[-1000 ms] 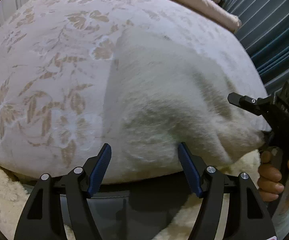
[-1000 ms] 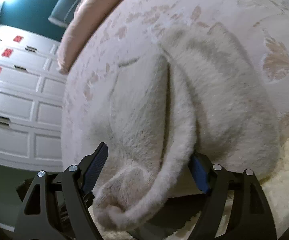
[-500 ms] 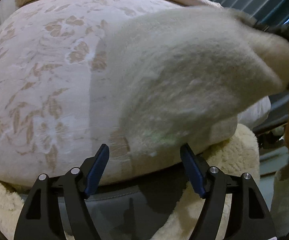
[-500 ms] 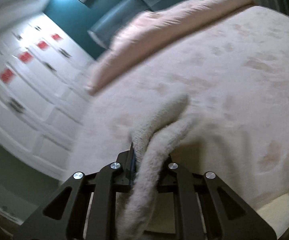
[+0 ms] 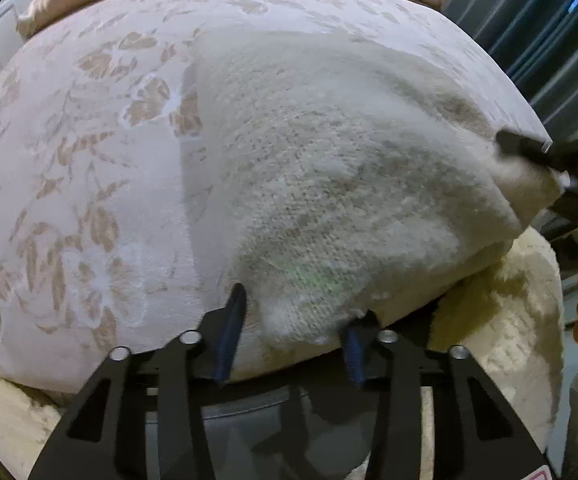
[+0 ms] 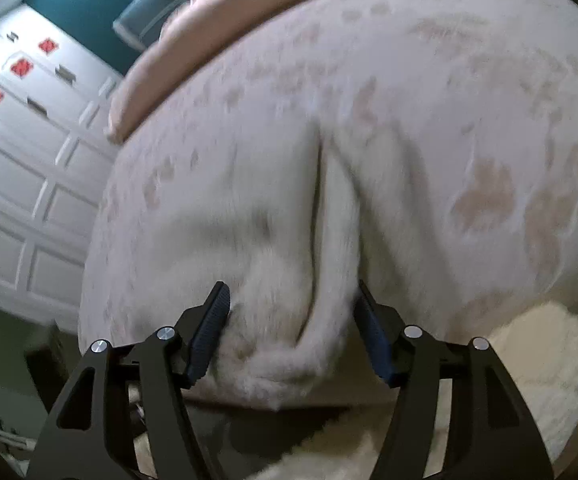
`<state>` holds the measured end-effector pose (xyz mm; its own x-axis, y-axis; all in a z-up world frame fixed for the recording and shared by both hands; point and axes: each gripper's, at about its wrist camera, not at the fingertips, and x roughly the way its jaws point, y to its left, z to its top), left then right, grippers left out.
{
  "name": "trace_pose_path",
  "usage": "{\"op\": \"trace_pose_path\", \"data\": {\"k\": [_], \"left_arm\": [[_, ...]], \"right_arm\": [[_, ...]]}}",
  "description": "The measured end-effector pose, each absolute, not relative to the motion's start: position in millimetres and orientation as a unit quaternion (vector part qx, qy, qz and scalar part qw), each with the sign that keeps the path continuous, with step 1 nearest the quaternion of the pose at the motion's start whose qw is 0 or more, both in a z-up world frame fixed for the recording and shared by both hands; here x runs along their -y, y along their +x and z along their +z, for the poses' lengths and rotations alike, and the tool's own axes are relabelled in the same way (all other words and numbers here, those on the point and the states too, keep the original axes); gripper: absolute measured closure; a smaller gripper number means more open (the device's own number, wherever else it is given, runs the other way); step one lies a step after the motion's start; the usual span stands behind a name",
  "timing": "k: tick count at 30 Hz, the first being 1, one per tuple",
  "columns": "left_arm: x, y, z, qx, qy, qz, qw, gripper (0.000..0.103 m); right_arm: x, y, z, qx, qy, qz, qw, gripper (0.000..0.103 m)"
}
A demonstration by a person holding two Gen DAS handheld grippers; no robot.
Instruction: Fold small clothes
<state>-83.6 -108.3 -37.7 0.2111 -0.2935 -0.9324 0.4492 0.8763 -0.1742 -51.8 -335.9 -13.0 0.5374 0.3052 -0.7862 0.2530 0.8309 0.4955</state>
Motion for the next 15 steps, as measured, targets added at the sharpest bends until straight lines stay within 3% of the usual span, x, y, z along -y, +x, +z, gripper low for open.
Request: {"op": "trace_pose_path", "data": {"k": [2, 3, 4, 10, 13, 15], "left_arm": [[109.9, -85.5, -41.4, -0.585, 0.076, -0.236, 0.772, 0.076], [110.2, -85.5, -43.2, -0.588, 0.077, -0.234, 0.771, 0.080], [109.1, -85.0, -43.4, -0.589, 0.076, -0.230, 0.771, 0.082], [94.1, -80.7, -42.4, -0.601, 0.039, -0.227, 0.765, 0.087], [97.7, -79.8, -49.4, -0.607, 0.050, -0.225, 0.761, 0.090], [100.7, -78.8, -54.8, -0.617, 0.046, -0.223, 0.754, 0.090]], "right_arm": [[327.4, -47.9, -23.3, -0.493, 0.285, 0.019, 0.822, 0.055], [323.4, -48.3, -22.7, -0.491, 0.284, 0.021, 0.823, 0.075], [319.2, -48.2, -13.4, -0.479, 0.268, 0.014, 0.836, 0.081], [335.9, -90.0, 63.1, -0.328, 0.325, 0.065, 0.885, 0.086], [350.5, -84.3, 4.9, -0.423, 0.286, -0.014, 0.860, 0.085], [365.0, -83.3, -49.4, -0.487, 0.336, -0.036, 0.806, 0.085]]}}
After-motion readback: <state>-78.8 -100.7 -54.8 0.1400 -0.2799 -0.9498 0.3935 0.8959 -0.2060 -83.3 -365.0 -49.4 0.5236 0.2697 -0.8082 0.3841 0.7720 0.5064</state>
